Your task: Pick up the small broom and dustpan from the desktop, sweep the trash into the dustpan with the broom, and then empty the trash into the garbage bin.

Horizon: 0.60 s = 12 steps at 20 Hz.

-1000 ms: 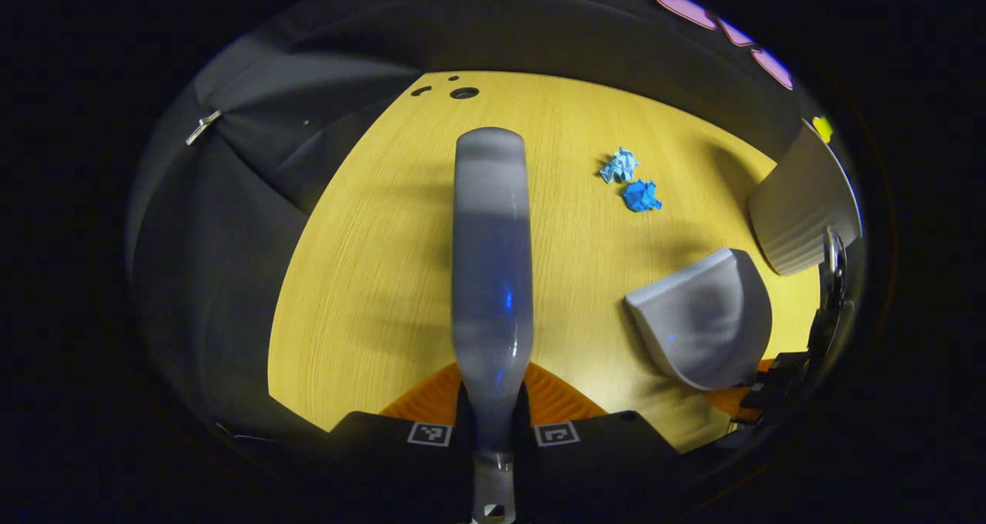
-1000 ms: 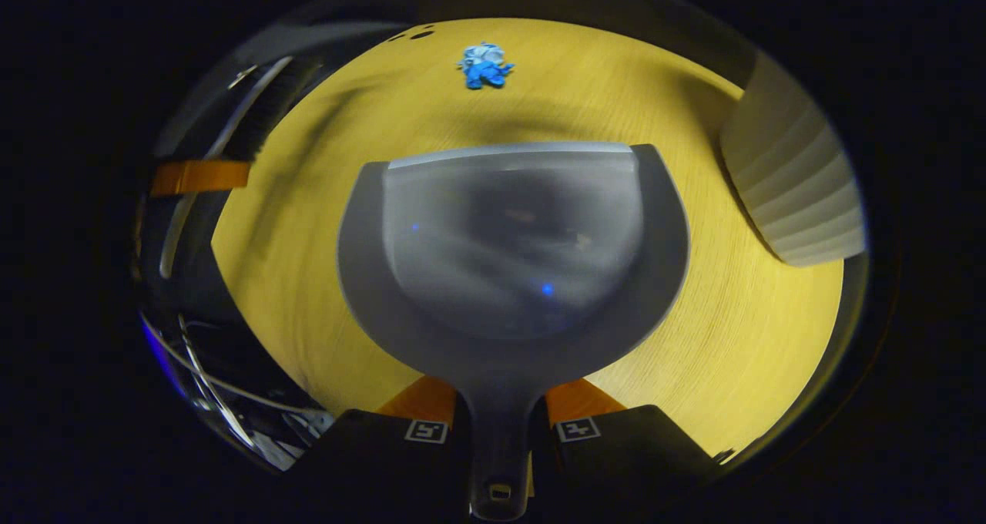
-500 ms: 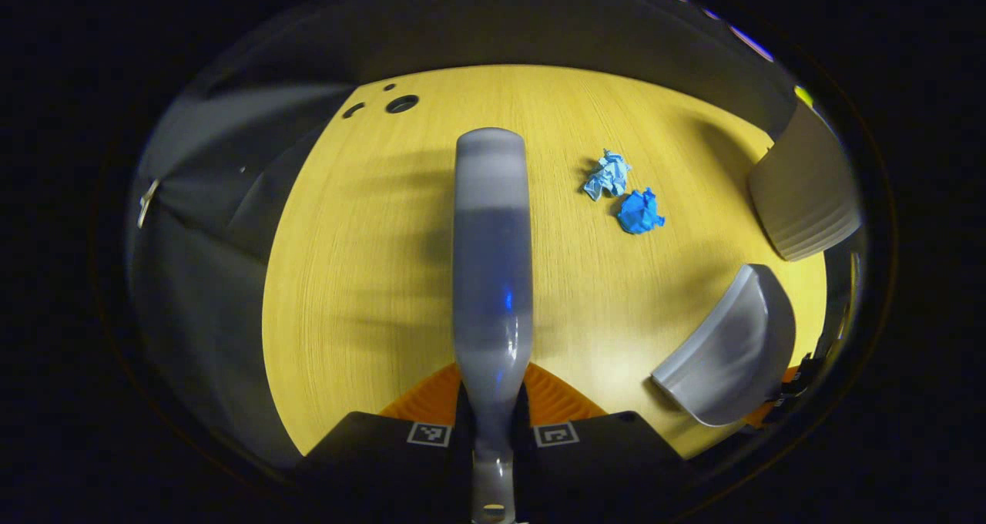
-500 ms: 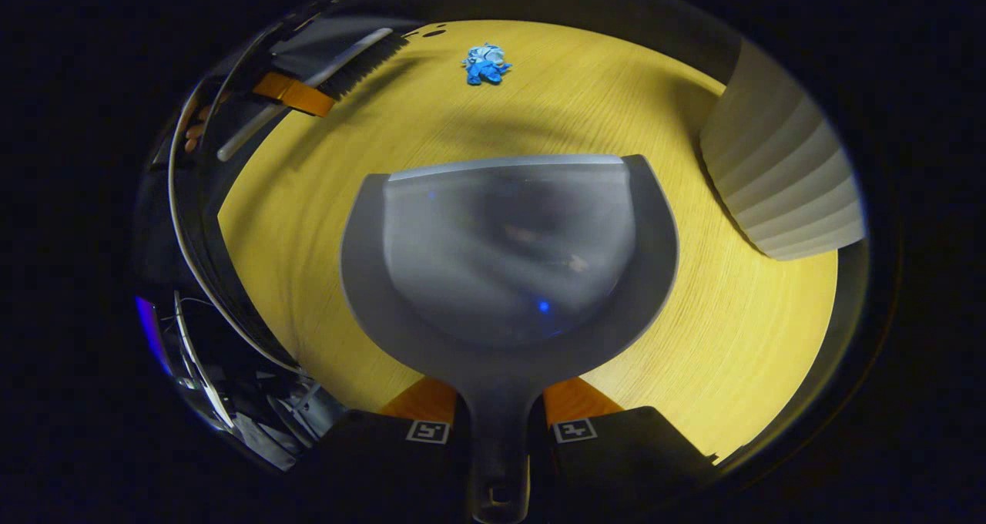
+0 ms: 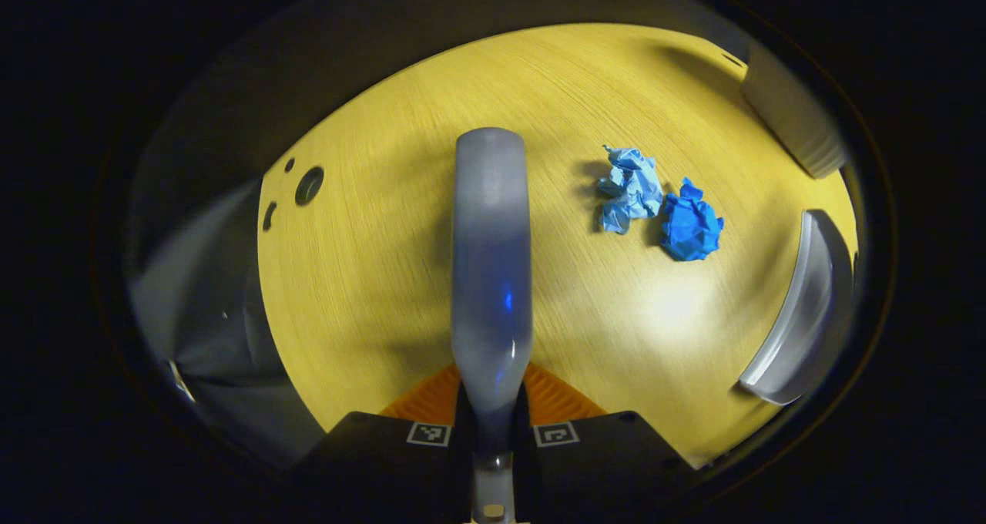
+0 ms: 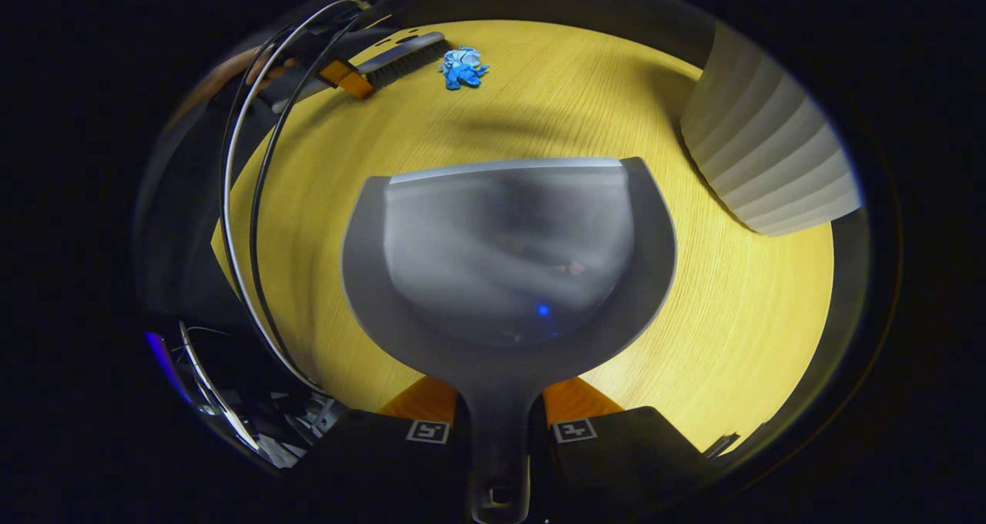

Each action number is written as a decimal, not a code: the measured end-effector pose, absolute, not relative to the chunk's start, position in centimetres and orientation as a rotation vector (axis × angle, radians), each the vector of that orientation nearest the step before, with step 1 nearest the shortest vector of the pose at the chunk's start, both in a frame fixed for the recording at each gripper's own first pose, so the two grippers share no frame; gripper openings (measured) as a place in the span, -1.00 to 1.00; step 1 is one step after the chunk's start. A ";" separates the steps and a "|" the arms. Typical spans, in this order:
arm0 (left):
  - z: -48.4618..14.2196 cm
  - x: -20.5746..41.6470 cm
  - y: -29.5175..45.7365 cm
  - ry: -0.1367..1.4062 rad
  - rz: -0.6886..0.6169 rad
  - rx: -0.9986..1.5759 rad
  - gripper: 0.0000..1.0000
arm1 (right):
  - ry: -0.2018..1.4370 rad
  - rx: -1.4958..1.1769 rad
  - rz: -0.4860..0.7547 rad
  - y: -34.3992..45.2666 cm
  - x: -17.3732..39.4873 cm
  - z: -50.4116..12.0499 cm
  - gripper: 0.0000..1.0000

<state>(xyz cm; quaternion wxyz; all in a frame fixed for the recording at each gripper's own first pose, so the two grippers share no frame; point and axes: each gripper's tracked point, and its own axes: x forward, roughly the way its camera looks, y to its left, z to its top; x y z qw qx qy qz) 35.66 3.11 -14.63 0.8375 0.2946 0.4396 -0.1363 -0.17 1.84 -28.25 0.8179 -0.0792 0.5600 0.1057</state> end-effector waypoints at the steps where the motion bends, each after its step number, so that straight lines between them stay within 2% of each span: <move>1: -14.3 36.2 2.6 0.923 -0.313 0.668 -0.51 | 1.192 -0.159 0.217 1.9 -0.1 -28.2 -0.33; 7: -13.5 37.7 -0.9 0.882 -0.484 0.883 -0.51 | 1.190 -0.128 0.187 1.6 0.7 -28.1 -0.33; 12: -14.1 36.6 -2.7 0.878 -0.598 0.930 -0.51 | 1.179 -0.145 0.195 1.6 1.3 -27.4 -0.33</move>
